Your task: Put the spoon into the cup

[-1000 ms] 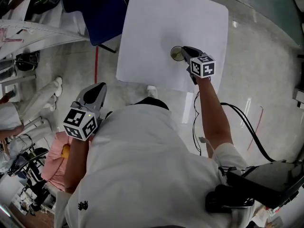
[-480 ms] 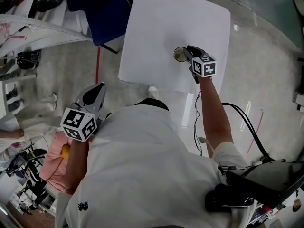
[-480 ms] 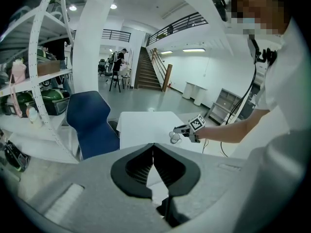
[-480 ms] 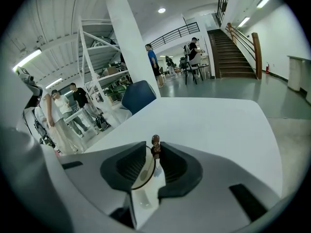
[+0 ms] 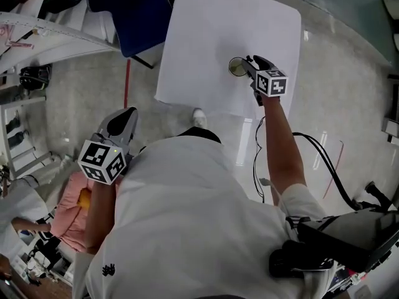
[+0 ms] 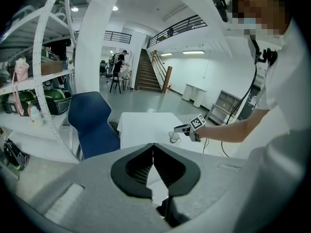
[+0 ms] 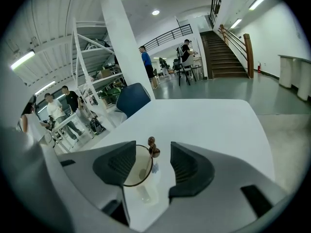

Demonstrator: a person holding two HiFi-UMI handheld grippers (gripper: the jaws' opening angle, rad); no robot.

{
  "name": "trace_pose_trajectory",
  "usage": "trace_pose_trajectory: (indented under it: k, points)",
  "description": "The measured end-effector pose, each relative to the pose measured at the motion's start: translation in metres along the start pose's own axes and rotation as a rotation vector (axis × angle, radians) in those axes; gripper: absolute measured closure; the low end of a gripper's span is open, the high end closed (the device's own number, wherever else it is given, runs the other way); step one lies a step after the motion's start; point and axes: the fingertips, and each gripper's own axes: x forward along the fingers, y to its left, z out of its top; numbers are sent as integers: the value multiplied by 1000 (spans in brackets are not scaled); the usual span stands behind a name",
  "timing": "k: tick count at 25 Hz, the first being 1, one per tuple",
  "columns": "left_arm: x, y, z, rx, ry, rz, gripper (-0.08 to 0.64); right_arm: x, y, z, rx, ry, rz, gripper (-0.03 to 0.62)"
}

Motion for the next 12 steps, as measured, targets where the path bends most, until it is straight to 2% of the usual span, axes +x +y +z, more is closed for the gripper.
trace_pose_trajectory:
  k: [8,12]
  points:
    - [-16,-5,-8,-4,-32,-49,548,-44,12,5,4,-33,-65,350]
    - [-29,-14,-16,12,-46,-80,548,-75,23,-7,27,-50,-107,351]
